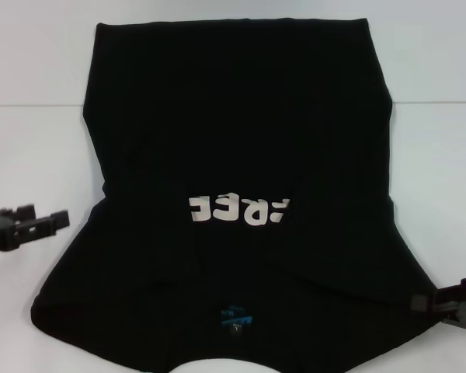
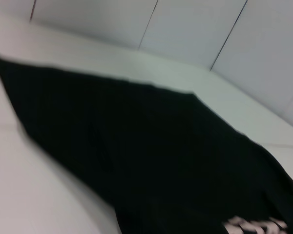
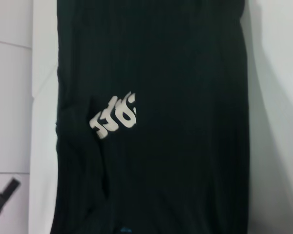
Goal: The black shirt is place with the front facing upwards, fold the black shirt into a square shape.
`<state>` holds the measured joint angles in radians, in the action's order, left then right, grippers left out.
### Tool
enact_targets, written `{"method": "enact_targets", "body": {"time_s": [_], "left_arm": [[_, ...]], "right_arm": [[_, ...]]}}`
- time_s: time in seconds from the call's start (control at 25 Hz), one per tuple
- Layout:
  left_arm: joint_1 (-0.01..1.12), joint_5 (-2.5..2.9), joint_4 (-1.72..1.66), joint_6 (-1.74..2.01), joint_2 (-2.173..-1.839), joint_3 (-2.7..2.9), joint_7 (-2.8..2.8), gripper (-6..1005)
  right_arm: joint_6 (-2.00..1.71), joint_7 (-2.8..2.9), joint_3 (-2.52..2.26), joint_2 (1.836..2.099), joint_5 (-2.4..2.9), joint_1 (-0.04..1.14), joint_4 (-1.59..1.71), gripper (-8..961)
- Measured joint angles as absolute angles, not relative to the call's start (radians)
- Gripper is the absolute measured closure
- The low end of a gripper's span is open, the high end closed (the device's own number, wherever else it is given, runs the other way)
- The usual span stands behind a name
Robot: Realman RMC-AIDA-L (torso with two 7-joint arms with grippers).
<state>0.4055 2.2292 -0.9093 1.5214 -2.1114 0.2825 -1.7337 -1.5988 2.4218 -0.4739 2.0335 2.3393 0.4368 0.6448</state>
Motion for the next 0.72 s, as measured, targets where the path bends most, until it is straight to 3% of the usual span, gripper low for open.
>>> {"method": "enact_targets", "body": {"time_s": [0.32, 0.72], "left_arm": [[0.431, 2.437, -1.074, 1.708, -2.067, 0.280, -2.050, 121], [0.488, 2.627, -1.032, 1.792, -2.045, 0.292, -2.132, 121]], "right_arm": [[-1.620, 2.379, -0.441, 2.022, 2.339, 0.412, 0.638, 889], [-1.626, 2.351, -0.439, 2.021, 2.339, 0.410, 0.640, 889]]}}
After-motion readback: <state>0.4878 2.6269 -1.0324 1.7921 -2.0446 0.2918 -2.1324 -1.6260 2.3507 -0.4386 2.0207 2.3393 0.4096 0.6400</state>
